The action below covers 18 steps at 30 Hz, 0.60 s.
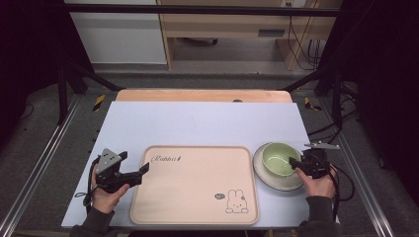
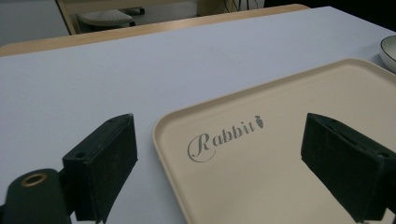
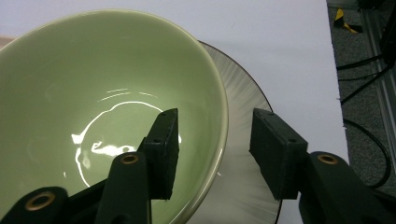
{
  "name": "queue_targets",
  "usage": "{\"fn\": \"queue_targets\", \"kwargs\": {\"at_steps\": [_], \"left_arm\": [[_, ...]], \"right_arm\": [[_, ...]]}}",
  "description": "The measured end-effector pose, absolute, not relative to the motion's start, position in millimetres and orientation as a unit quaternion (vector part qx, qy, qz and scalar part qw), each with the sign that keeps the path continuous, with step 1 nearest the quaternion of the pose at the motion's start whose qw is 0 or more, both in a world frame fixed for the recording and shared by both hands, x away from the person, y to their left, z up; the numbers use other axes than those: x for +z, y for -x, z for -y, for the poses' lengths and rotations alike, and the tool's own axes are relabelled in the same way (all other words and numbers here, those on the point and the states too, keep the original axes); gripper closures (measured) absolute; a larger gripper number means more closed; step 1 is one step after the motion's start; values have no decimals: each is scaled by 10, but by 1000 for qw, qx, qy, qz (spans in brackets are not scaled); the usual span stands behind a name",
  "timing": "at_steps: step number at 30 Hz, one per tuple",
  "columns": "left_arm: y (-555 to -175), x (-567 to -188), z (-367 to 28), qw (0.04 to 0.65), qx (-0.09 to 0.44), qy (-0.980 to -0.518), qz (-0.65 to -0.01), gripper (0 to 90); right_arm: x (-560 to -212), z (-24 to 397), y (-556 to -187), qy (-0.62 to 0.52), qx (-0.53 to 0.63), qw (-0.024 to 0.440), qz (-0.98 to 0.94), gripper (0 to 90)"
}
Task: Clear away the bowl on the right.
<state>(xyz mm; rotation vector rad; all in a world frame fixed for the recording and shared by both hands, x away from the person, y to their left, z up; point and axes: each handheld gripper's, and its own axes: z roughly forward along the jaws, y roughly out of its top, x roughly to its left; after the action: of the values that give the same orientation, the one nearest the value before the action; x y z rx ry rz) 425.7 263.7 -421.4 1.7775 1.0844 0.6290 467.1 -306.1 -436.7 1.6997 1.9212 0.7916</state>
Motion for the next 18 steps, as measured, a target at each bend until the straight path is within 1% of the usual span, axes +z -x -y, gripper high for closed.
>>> {"fn": "queue_targets", "kwargs": {"at_steps": [9,18], "left_arm": [[-4265,-4231,-2633,462,255,-725,-443,104],[-4267,-4234,-2632,460,255,-726,-442,104]], "right_arm": [[-4376,3083,-4714,-631,283,194,-696,657],[-4377,3081,-4752,-640,282,175,-693,743]]}}
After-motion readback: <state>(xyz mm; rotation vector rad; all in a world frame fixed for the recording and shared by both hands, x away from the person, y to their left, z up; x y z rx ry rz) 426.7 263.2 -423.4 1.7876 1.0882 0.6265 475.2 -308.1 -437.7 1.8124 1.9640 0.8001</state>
